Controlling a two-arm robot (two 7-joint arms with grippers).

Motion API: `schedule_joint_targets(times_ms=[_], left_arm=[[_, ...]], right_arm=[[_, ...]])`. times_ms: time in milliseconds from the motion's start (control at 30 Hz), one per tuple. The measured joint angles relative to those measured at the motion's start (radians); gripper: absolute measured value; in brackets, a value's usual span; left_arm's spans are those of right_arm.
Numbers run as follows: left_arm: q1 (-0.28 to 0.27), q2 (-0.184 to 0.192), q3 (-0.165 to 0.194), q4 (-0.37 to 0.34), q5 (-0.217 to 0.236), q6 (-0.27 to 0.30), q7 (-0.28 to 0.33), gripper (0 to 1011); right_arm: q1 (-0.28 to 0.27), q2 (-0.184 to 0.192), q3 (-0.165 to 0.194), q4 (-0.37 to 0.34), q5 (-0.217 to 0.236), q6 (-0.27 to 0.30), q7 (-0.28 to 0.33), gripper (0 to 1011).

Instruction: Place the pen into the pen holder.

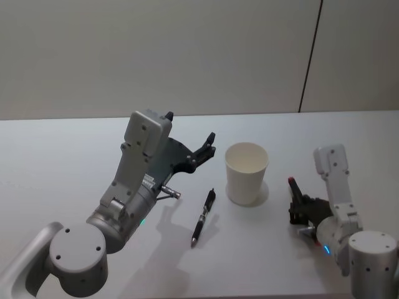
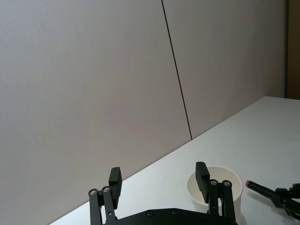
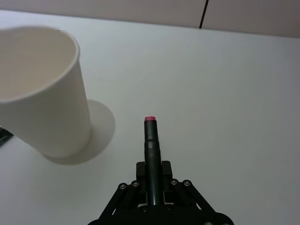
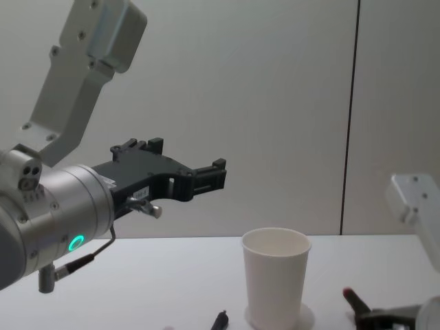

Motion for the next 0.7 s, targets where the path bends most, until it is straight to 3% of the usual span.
schedule_joint_targets(times_ms=[700], left_arm=[[0.0,0.0,0.0,0.0,0.0,0.0,0.0,1000]], right_arm=[[-0.026,0.018,0.009,-0.078,-0.029,-0.266,0.048,185]])
